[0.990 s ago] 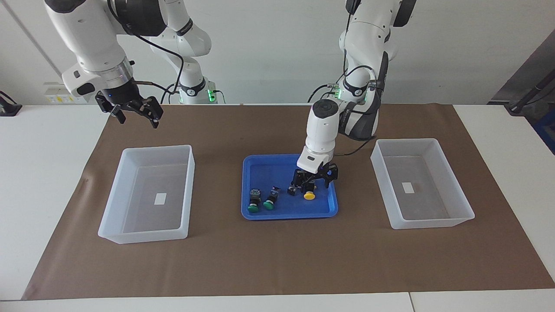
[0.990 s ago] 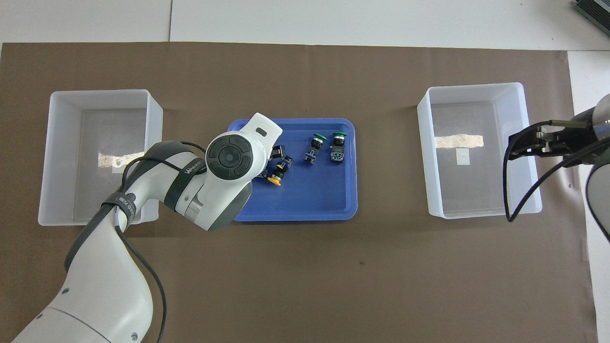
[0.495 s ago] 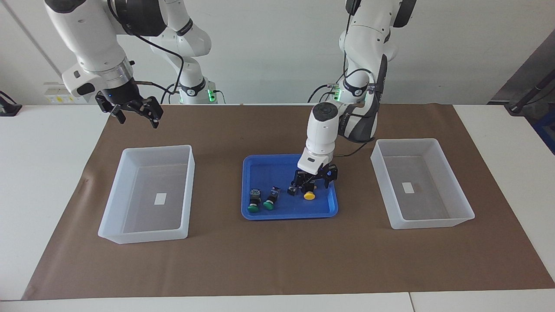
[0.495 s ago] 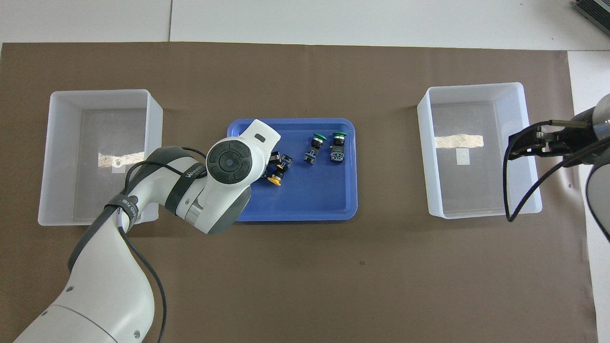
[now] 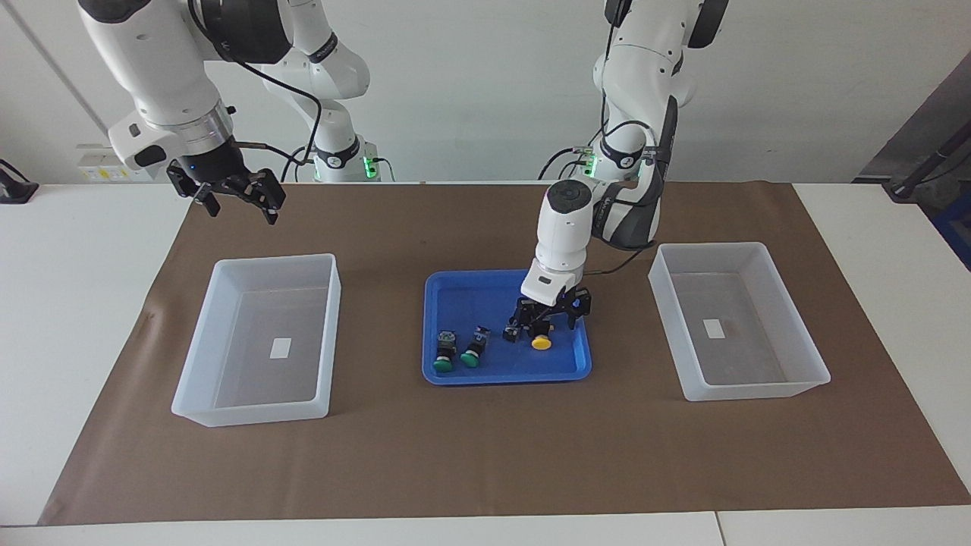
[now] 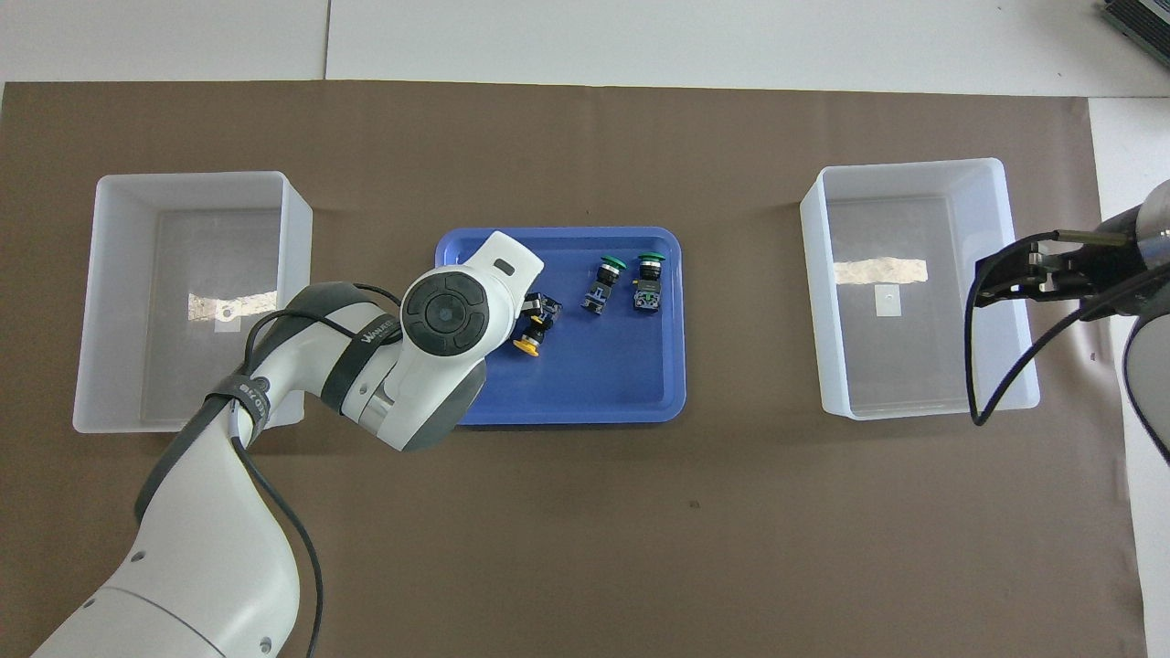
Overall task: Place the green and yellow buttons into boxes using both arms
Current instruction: 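Grasp the yellow button with the left gripper and lift it, then carry the yellow button into the nearby clear bin with the left gripper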
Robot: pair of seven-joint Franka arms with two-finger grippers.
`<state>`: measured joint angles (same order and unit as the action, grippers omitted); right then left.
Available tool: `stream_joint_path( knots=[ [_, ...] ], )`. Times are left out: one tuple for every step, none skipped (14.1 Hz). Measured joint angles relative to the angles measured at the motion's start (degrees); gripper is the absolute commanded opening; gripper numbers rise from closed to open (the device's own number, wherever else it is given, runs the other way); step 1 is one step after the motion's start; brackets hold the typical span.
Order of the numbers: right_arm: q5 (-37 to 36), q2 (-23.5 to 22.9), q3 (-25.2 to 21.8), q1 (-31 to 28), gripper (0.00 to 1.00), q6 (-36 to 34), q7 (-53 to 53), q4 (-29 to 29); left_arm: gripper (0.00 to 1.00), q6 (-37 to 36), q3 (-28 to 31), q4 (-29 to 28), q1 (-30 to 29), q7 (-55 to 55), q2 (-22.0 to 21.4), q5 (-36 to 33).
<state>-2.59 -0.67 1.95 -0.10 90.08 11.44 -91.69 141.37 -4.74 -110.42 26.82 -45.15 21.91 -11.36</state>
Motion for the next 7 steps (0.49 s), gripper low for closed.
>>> stream_joint_path(
  knots=[
    [0.0,0.0,0.0,0.0,1.00,0.0,0.0,0.0,0.00,0.0,0.0,0.1,0.0,0.0,0.0,0.0],
    [0.0,0.0,0.0,0.0,1.00,0.0,0.0,0.0,0.00,-0.2,0.0,0.2,0.0,0.0,-0.1,0.0],
    [0.0,0.0,0.0,0.0,1.00,0.0,0.0,0.0,0.00,-0.8,0.1,0.5,0.0,0.0,-0.1,0.0],
    [0.0,0.0,0.0,0.0,1.00,0.0,0.0,0.0,0.00,-2.2,0.2,1.2,-0.1,0.0,-0.3,0.0],
    [0.0,0.0,0.0,0.0,1.00,0.0,0.0,0.0,0.00,-3.6,0.3,2.1,-0.3,0.0,-0.8,0.1],
    [0.0,0.0,0.0,0.0,1.00,0.0,0.0,0.0,0.00,-5.2,0.4,2.9,-0.5,-0.1,-1.9,0.3],
    [0.0,0.0,0.0,0.0,1.00,0.0,0.0,0.0,0.00,-7.4,0.5,3.7,-1.1,-0.1,-3.6,0.5]
  ],
)
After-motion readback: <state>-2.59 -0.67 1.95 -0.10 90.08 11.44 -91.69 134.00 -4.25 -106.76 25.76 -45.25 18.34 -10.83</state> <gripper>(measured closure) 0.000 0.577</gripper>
